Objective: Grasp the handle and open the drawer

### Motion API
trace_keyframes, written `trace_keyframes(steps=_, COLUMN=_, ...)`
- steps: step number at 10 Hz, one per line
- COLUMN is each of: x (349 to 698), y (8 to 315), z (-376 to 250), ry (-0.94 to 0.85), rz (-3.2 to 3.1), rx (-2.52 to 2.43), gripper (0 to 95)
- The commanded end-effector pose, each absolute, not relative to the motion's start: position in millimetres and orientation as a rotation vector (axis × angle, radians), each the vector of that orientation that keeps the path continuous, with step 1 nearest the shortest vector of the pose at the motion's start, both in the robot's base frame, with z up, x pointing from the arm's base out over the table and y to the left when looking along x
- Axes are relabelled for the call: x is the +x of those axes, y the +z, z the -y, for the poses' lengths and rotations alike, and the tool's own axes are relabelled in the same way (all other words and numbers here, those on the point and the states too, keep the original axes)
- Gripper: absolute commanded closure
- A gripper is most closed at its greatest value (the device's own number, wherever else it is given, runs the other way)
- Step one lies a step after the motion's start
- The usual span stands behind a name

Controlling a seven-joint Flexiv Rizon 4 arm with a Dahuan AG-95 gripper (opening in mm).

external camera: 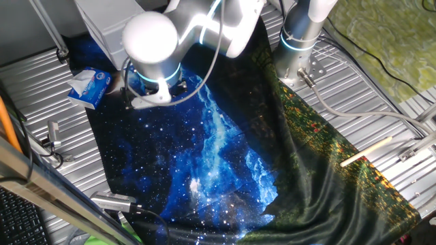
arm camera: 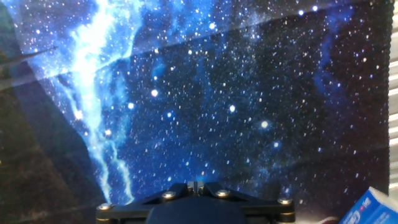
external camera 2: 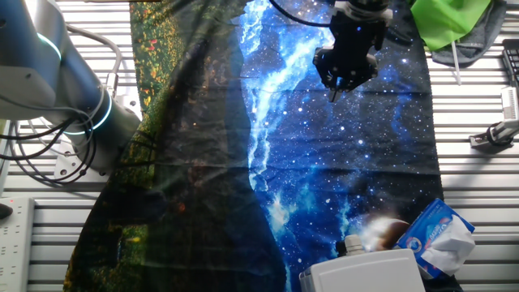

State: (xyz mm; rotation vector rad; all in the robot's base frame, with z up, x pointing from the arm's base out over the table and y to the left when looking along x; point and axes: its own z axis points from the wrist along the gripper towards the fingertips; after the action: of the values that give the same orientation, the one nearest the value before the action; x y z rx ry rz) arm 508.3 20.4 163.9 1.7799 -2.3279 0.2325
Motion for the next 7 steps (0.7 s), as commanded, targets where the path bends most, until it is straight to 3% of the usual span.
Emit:
trace_keyframes(steps=1, x=509.3, y=163.8, z=-21.6, ry=0.183, rz=2.366, rx=1.771, gripper=95.0)
trace_keyframes(steps=7, x=509.3, y=163.8, z=-21.6, ry=0.138, rz=2.399, rx=1.794, gripper=95.0)
